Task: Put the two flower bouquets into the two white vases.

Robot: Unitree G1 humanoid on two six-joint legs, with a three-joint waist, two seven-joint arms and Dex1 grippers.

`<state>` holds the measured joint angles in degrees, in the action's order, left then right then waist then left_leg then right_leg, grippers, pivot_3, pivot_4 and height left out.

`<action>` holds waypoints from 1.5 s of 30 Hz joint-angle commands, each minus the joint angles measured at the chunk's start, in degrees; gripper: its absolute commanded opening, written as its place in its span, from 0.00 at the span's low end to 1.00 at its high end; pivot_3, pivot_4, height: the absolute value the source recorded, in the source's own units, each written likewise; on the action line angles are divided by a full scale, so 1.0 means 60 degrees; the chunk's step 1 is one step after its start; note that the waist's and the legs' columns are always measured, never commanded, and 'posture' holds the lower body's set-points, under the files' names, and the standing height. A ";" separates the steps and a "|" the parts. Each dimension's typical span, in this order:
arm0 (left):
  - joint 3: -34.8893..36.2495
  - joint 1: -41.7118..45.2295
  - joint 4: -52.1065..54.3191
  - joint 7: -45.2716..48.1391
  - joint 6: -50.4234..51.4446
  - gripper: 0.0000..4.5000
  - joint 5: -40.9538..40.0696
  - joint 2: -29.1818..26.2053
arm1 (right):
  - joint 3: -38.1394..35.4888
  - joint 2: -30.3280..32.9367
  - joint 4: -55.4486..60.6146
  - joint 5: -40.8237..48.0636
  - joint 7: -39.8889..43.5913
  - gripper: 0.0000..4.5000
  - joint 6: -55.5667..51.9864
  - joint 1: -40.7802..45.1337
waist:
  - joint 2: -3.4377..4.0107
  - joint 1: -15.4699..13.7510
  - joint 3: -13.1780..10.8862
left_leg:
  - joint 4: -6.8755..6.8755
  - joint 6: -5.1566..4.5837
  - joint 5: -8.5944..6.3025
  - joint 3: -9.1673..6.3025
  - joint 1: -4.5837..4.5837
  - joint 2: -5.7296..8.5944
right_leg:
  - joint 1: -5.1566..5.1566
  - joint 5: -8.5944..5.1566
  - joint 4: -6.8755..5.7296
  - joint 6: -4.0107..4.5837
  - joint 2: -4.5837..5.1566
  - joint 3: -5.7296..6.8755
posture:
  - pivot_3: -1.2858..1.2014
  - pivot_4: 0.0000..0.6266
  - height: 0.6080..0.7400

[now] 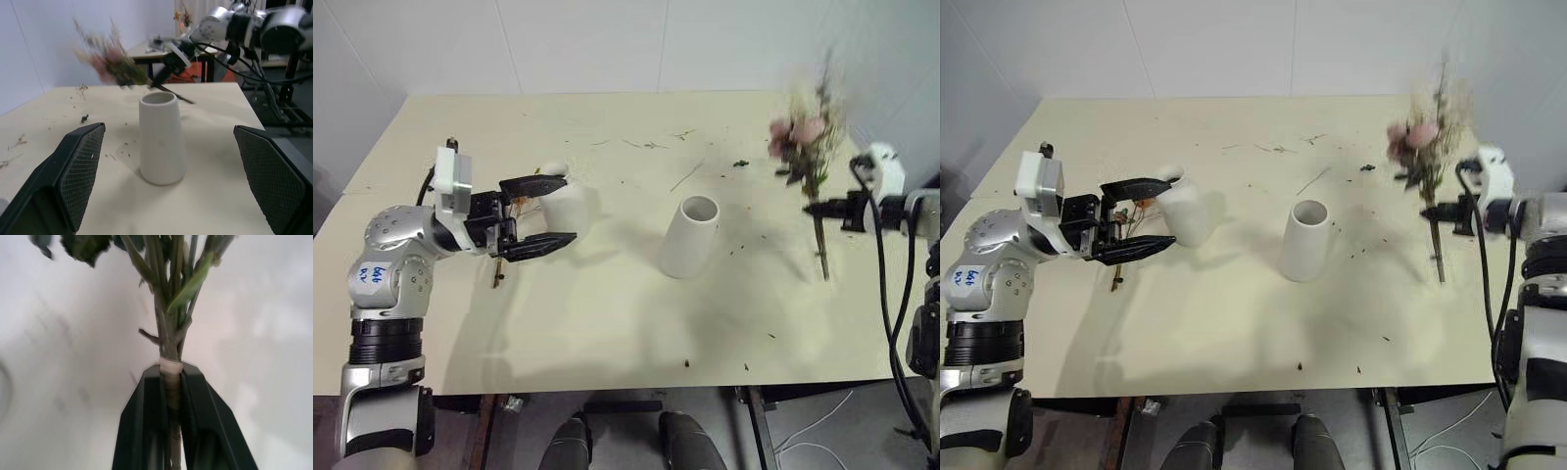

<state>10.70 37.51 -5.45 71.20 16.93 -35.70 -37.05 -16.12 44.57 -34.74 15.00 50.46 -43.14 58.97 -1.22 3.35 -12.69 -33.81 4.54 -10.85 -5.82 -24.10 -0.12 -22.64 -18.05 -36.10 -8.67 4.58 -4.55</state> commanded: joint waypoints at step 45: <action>-0.0029 0.0159 -0.1632 -0.1957 0.0436 1.00 0.1955 -0.1329 | -0.0223 -0.2516 0.7500 0.3796 -0.1024 0.99 0.3425 -0.4392 | -0.0018 -0.0057 0.0010 | -0.0016 -0.0020 0.0020 -0.0005 0.0010 0.0008 | -0.0006 0.0013 -0.0053 0.0003 -0.0002 -0.0024 | 0.52 0.24 1.00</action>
<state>10.51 38.57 -15.18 61.72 18.49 -25.97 -43.92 -15.15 28.27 8.90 36.38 43.35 -23.58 32.50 -1.33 3.00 -12.63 -33.90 4.42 -10.73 -5.85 -24.04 -0.07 -22.67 -17.98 -36.42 -8.64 4.57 -4.69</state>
